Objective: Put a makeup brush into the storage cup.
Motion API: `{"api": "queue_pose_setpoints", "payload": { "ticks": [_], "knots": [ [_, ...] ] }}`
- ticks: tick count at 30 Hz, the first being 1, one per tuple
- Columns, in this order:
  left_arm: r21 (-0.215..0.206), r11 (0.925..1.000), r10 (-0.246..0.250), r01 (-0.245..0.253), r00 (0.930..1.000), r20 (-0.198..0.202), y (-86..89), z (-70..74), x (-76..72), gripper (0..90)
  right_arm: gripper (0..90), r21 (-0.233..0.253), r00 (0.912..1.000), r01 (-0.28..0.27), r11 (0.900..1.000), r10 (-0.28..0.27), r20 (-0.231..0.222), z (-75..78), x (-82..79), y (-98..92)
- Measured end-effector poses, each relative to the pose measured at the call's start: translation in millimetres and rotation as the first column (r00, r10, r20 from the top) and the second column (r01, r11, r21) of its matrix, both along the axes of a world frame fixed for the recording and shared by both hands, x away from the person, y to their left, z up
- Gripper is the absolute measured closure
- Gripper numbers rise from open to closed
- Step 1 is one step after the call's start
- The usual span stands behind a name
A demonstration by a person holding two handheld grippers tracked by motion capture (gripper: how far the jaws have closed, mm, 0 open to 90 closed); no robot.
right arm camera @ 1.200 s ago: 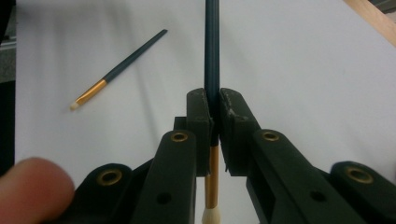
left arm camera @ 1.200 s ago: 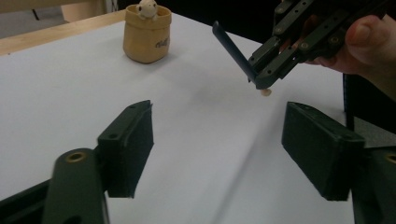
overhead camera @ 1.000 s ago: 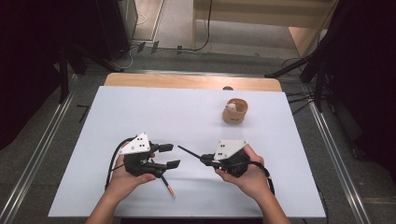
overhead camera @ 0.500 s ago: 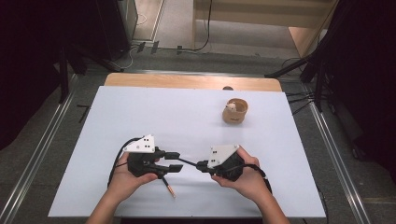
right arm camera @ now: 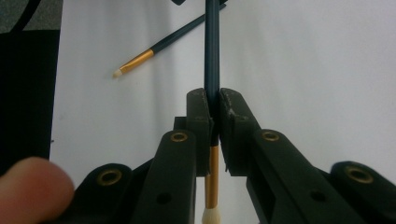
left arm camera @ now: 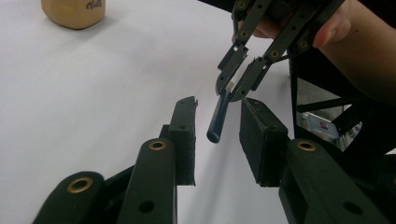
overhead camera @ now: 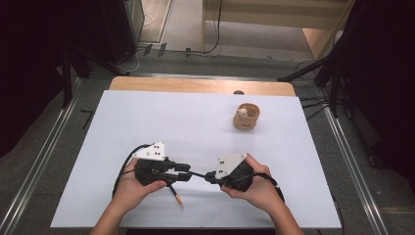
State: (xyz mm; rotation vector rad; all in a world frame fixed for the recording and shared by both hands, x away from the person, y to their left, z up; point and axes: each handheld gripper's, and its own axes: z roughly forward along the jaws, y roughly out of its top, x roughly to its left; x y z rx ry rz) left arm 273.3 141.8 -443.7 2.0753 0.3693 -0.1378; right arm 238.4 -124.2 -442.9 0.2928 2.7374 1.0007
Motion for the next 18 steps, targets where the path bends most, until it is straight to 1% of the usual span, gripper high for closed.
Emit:
{"api": "queue_pose_setpoints", "payload": {
  "ticks": [5, 9, 11, 18],
  "knots": [
    [0.006, 1.0000, -0.001, 0.001, 1.0000, -0.003, -0.4, 0.9, -0.4, 70.9, 84.9, -0.006, 1.0000, -0.003, 1.000, 0.003, 0.002, -0.3, -0.3, 1.1],
    [0.014, 0.9996, -0.023, 0.023, 0.9995, -0.020, -1.3, -1.6, 1.1, 74.8, 84.9, -0.011, 1.0000, -0.006, 1.000, 0.006, 0.006, -0.6, -0.5, 1.4],
    [0.010, 0.9995, -0.031, 0.031, 0.9990, -0.032, -1.5, -2.5, 1.7, 76.5, 84.9, -0.012, 0.9999, -0.012, 1.000, 0.012, 0.005, -1.1, -0.7, 2.0],
    [0.010, 0.9993, -0.037, 0.037, 0.9984, -0.043, -1.1, -2.9, 2.9, 79.4, 84.9, -0.018, 0.9998, -0.018, 1.000, 0.018, 0.006, -2.0, -0.8, 2.8]
  ]
}}
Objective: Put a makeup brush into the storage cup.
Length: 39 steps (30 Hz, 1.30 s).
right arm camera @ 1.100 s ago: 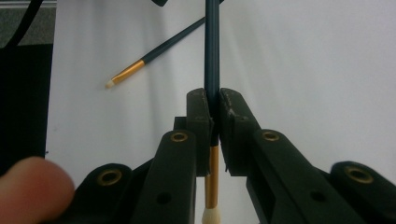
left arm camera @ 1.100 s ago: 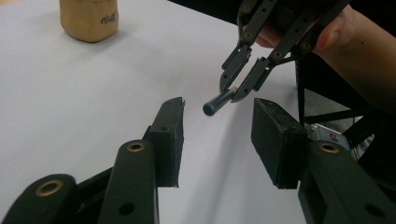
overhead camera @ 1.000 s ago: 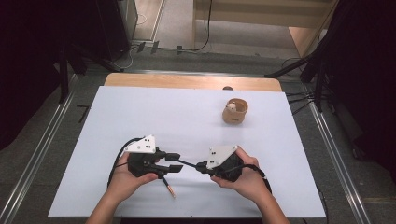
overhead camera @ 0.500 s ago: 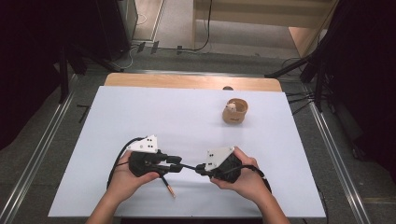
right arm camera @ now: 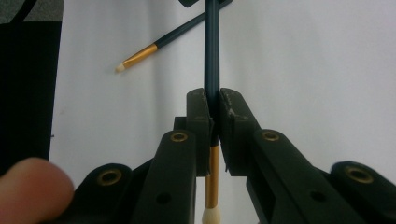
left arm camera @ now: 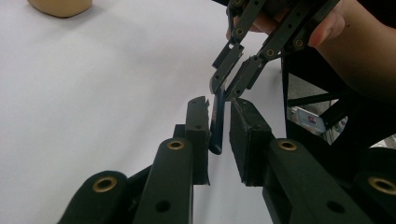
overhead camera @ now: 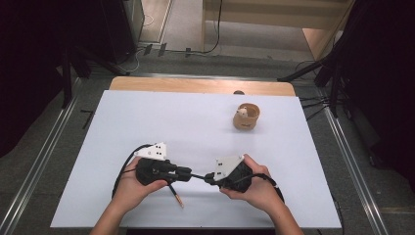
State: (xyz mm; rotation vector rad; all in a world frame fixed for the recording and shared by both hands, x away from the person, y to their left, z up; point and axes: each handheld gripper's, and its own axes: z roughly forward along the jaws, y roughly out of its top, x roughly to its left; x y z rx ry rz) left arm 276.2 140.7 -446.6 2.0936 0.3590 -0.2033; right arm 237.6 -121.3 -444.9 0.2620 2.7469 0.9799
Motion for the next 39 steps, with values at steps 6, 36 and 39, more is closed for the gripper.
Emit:
{"api": "queue_pose_setpoints", "payload": {
  "ticks": [6, 36, 39],
  "knots": [
    [-0.004, 1.0000, -0.009, 0.009, 0.9998, -0.018, 0.1, -0.5, 1.0, 83.4, 84.9, -0.004, 0.9999, -0.009, 1.000, 0.009, -0.005, -1.2, -0.2, 0.4],
    [-0.062, 0.9951, 0.078, -0.077, 0.9969, 0.012, 15.0, 5.6, 4.6, 86.7, 6.4, 0.198, 0.9575, 0.287, 0.937, -0.286, -0.033, 1.6, 10.3, -10.4],
    [-0.076, 0.9923, 0.099, -0.098, 0.9949, 0.015, 16.9, 6.5, 4.8, 86.7, 0.0, 0.236, 0.9383, 0.345, 0.908, -0.339, -0.070, 2.1, 12.2, -11.7]
  ]
}}
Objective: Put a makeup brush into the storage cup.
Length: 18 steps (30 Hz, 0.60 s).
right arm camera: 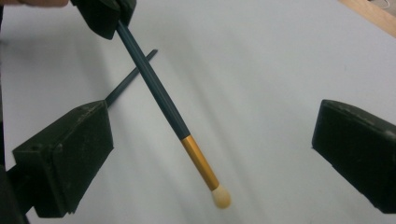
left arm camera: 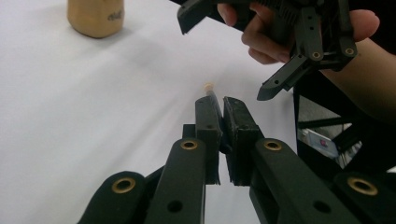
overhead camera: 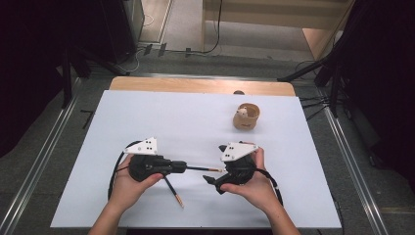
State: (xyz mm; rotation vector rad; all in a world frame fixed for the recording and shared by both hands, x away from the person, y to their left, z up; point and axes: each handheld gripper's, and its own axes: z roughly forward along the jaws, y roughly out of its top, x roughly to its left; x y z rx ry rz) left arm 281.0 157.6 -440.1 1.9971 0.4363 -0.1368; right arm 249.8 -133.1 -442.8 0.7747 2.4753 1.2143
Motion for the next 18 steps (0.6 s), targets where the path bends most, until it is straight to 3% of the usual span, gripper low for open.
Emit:
{"api": "queue_pose_setpoints", "payload": {
  "ticks": [2, 3, 4, 8, 9, 13, 14, 16, 17, 18],
  "knots": [
    [-0.009, 0.9998, 0.019, -0.019, 0.9997, 0.012, 2.0, 1.4, -0.3, 86.6, 0.0, 0.047, 0.9993, 0.038, 0.998, -0.038, -0.001, 0.7, 0.3, -3.6],
    [-0.014, 0.9995, 0.027, -0.027, 0.9995, 0.018, 3.0, 2.1, -0.4, 86.6, 0.0, 0.047, 0.9993, 0.038, 0.998, -0.038, -0.001, 0.7, 0.3, -3.6],
    [-0.020, 0.9992, 0.035, -0.035, 0.9991, 0.025, 3.9, 2.8, -0.5, 86.7, 0.0, 0.091, 0.9984, 0.056, 0.994, -0.054, -0.015, 1.4, 1.7, -7.8],
    [-0.035, 0.9962, 0.081, -0.079, 0.9957, 0.045, 7.2, 4.2, -0.9, 86.7, 0.0, 0.127, 0.9949, 0.100, 0.987, -0.098, -0.024, 2.1, 3.0, -12.1],
    [-0.043, 0.9939, 0.104, -0.101, 0.9932, 0.053, 8.8, 4.9, -1.1, 86.7, 0.0, 0.153, 0.9917, 0.127, 0.980, -0.122, -0.040, 2.3, 2.7, -12.9],
    [-0.058, 0.9888, 0.141, -0.137, 0.9878, 0.066, 11.2, 5.7, -1.4, 86.7, 0.0, 0.186, 0.9866, 0.162, 0.969, -0.155, -0.053, 2.5, 2.1, -12.3],
    [-0.071, 0.9843, 0.167, -0.162, 0.9833, 0.073, 12.9, 6.0, -1.6, 86.7, 0.0, 0.214, 0.9822, 0.187, 0.959, -0.178, -0.058, 2.5, 0.9, -11.1],
    [-0.078, 0.9817, 0.180, -0.174, 0.9808, 0.075, 13.7, 6.2, -1.8, 86.7, 0.0, 0.226, 0.9796, 0.200, 0.953, -0.191, -0.062, 2.5, 0.4, -10.8],
    [-0.088, 0.9789, 0.191, -0.184, 0.9786, 0.076, 14.4, 6.1, -2.1, 86.7, 0.0, 0.252, 0.9755, 0.220, 0.942, -0.208, -0.071, 2.2, -0.7, -10.1],
    [-0.096, 0.9760, 0.203, -0.195, 0.9760, 0.079, 14.9, 6.0, -2.4, 86.7, 0.0, 0.252, 0.9755, 0.220, 0.942, -0.208, -0.071, 2.2, -0.7, -10.1]
  ]
}}
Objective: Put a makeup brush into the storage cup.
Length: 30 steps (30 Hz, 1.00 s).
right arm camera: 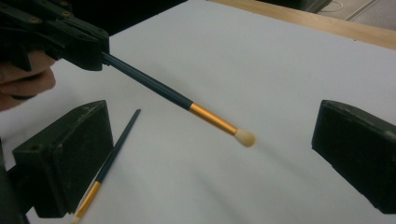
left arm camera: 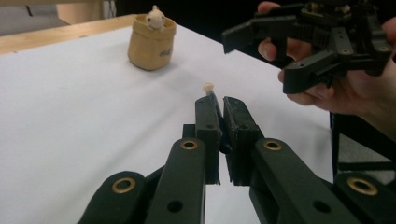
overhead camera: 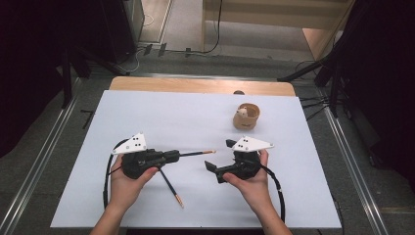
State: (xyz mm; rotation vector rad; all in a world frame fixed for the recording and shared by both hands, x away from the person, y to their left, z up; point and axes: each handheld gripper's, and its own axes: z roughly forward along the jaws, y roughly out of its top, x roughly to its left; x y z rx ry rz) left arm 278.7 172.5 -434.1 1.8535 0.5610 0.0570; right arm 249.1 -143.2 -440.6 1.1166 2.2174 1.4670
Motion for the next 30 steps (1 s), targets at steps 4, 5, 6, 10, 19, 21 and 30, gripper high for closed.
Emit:
{"api": "queue_pose_setpoints", "payload": {
  "ticks": [4, 5, 6, 10, 19, 21, 30],
  "knots": [
    [-0.027, 0.9990, 0.036, -0.036, 0.9992, 0.019, -0.6, -0.5, -2.7, 86.7, 0.0, 0.074, 0.9986, 0.047, 0.996, -0.045, -0.026, -1.2, -3.3, 2.1],
    [-0.044, 0.9978, 0.051, -0.049, 0.9983, 0.028, -1.4, -0.9, -4.1, 86.7, 0.0, 0.089, 0.9982, 0.054, 0.995, -0.052, -0.032, -1.8, -3.8, 2.8],
    [-0.049, 0.9970, 0.061, -0.060, 0.9976, 0.034, -1.9, -1.1, -5.0, 86.7, 0.0, 0.105, 0.9977, 0.060, 0.993, -0.056, -0.038, -2.4, -4.3, 3.3],
    [-0.062, 0.9951, 0.081, -0.078, 0.9951, 0.056, -3.3, -0.9, -7.7, 86.7, 0.0, 0.162, 0.9966, 0.068, 0.985, -0.059, -0.058, -4.7, -6.1, 7.5],
    [-0.130, 0.9850, 0.123, -0.114, 0.9899, 0.069, -5.5, -2.5, -12.8, 86.7, 0.0, 0.278, 0.9958, 0.058, 0.959, -0.036, -0.084, -9.6, -11.1, 16.7],
    [-0.150, 0.9807, 0.139, -0.126, 0.9871, 0.080, -7.5, -3.3, -15.6, 86.7, 0.0, 0.332, 0.9914, 0.086, 0.939, -0.048, -0.122, -13.5, -12.1, 18.6],
    [-0.175, 0.9753, 0.155, -0.135, 0.9821, 0.106, -18.6, -8.0, -24.1, 86.7, 5.4, 0.460, 0.9776, 0.163, 0.873, -0.081, -0.194, -23.4, -12.4, 16.9]
  ]
}}
